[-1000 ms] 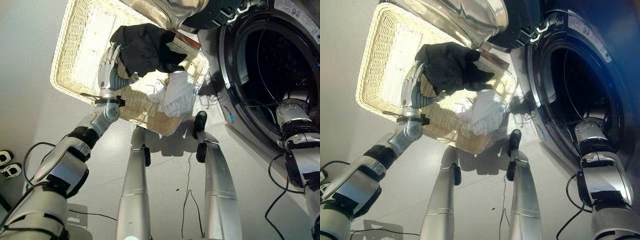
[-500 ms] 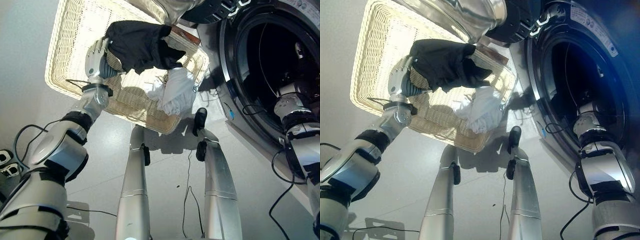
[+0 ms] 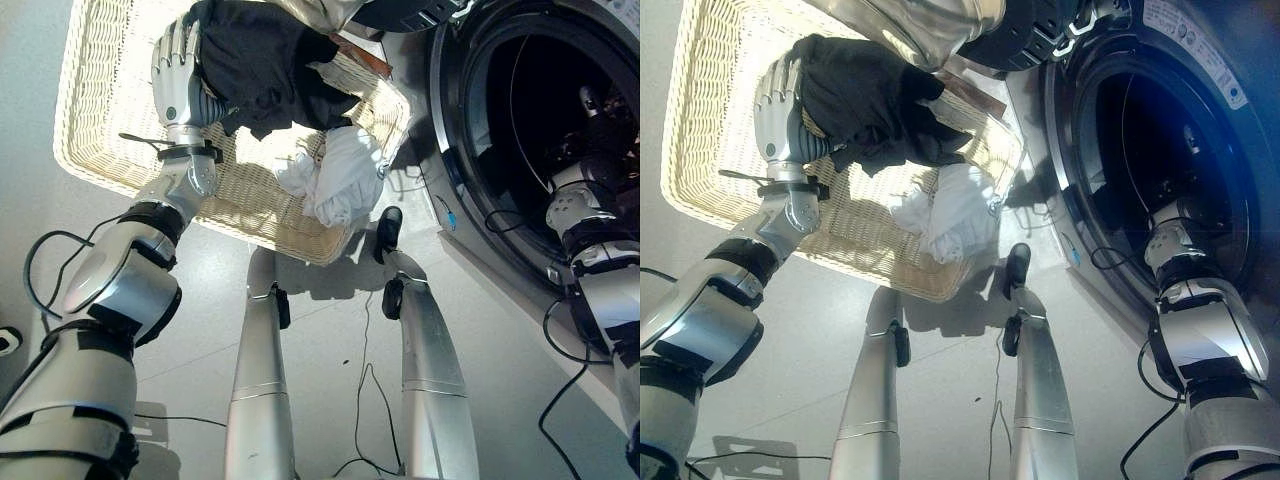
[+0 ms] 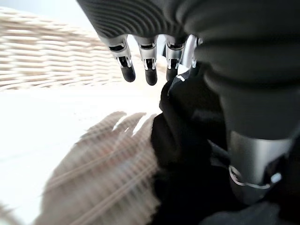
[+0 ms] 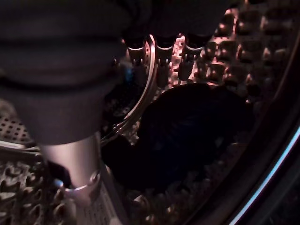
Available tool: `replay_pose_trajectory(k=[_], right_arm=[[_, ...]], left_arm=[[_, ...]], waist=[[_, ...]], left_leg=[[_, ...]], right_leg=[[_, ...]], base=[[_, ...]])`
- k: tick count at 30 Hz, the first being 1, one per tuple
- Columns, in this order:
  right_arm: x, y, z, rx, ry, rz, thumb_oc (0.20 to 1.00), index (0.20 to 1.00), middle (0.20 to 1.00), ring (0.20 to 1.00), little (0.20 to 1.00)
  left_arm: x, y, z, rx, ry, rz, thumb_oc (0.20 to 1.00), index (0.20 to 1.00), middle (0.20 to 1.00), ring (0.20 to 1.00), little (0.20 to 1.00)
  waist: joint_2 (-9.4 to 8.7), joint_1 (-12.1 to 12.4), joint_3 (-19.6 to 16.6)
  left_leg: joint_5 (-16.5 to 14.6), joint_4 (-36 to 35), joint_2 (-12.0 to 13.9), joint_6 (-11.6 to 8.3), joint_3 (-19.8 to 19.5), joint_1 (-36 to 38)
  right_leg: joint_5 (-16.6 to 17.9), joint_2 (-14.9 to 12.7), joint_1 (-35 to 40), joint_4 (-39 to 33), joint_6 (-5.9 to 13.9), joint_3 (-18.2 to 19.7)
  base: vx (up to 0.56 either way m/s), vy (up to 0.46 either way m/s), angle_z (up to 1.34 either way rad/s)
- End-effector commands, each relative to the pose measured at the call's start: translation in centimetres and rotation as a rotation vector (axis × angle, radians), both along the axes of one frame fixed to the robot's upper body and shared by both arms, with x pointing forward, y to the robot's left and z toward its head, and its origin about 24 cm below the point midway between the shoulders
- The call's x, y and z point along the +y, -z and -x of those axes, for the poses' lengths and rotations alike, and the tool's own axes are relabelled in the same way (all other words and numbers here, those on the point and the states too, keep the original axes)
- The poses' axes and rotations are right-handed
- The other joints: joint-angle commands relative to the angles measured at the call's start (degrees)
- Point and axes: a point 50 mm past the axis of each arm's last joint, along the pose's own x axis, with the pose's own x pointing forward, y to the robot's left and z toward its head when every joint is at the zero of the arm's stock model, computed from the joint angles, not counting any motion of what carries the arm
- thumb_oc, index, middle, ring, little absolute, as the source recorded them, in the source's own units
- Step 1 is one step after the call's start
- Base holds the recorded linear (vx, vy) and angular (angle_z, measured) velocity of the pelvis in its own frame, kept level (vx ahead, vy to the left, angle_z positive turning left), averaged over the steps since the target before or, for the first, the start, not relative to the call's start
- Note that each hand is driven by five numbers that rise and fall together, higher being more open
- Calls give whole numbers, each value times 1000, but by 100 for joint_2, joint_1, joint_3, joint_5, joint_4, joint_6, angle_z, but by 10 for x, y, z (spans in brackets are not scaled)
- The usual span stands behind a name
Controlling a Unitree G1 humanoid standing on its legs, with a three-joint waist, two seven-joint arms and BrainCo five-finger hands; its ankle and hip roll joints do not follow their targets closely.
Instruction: Put the clothes into the washing machine.
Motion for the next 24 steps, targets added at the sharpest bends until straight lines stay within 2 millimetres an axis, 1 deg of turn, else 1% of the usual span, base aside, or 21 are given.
replay_pose_trajectory(k=[1, 5, 7, 9, 10, 11, 15, 16, 17, 20, 24], right_arm=[[10, 1, -3, -15, 5, 18, 1000, 1000, 1000, 1000, 1000], [11, 2, -4, -15, -3, 24, 1000, 1000, 1000, 1000, 1000], [13, 0, -5, -15, -11, 28, 1000, 1000, 1000, 1000, 1000], [14, -1, -6, -17, -16, 34, 1000, 1000, 1000, 1000, 1000], [14, -1, -6, -18, -16, 34, 1000, 1000, 1000, 1000, 1000], [15, -2, -6, -21, -18, 36, 1000, 1000, 1000, 1000, 1000], [18, -6, -8, -31, -24, 44, 1000, 1000, 1000, 1000, 1000], [19, -7, -8, -33, -26, 47, 1000, 1000, 1000, 1000, 1000], [19, -8, -8, -36, -27, 51, 1000, 1000, 1000, 1000, 1000], [19, -11, -8, -41, -30, 63, 1000, 1000, 1000, 1000, 1000], [20, -12, -8, -45, -42, 72, 1000, 1000, 1000, 1000, 1000]], left_arm=[[-8, -21, 1, -39, 34, -79, 1000, 1000, 1000, 1000, 1000], [-15, -18, -1, 13, 83, -124, 1000, 1000, 1000, 1000, 1000], [-27, -13, -5, 107, 131, -209, 1000, 1000, 1000, 1000, 1000], [-36, -6, -10, 197, 142, -280, 1000, 1000, 1000, 1000, 1000], [-37, -5, -10, 209, 140, -287, 1000, 1000, 1000, 1000, 1000], [-40, -1, -13, 274, 144, -291, 1000, 1000, 1000, 1000, 1000], [-44, 13, -19, 437, 127, -361, 1000, 1000, 1000, 1000, 1000], [-43, 17, -21, 477, 104, -394, 492, 492, 492, 492, 492], [-42, 20, -22, 523, 95, -400, 200, 200, 200, 200, 200], [-39, 26, -24, 587, 88, -392, 200, 200, 200, 200, 200], [-38, 27, -24, 590, 107, -344, 200, 200, 200, 200, 200]], waist=[[-374, 100, -67], [-383, 61, -67], [-373, 30, -67], [-358, 5, -67], [-359, 3, -67], [-354, -11, -67], [-346, -60, -67], [-347, -73, -67], [-343, -82, -67], [-308, -102, -67], [-267, -103, -67]], left_leg=[[-812, 544, -379, 200, 222, 138], [-831, 540, -361, 201, 253, 149], [-839, 533, -359, 205, 278, 166], [-840, 534, -361, 207, 294, 160], [-842, 535, -363, 208, 295, 159], [-842, 533, -365, 216, 299, 156], [-855, 524, -357, 230, 350, 174], [-860, 523, -357, 230, 357, 182], [-866, 520, -351, 228, 365, 185], [-874, 524, -343, 224, 395, 195], [-858, 506, -338, 217, 420, 196]], right_leg=[[945, 443, 448, -1191, 301, -140], [936, 465, 448, -1195, 295, -112], [948, 471, 448, -1202, 302, -93], [972, 479, 434, -1217, 311, -70], [977, 481, 432, -1222, 312, -66], [988, 484, 428, -1229, 316, -54], [1013, 513, 439, -1275, 334, -15], [1022, 518, 448, -1295, 338, -3], [1023, 520, 455, -1311, 339, 6], [1020, 528, 446, -1316, 337, 45], [1015, 516, 441, -1330, 339, 67]], base=[[0, 0, 0], [-1, 8, 0], [-4, 43, -1], [-2, 20, 0], [0, 0, 0], [0, 0, 0], [-2, 4, -1], [-9, 19, -4], [-7, 23, -4], [-2, 31, -2], [-3, 7, -2]])
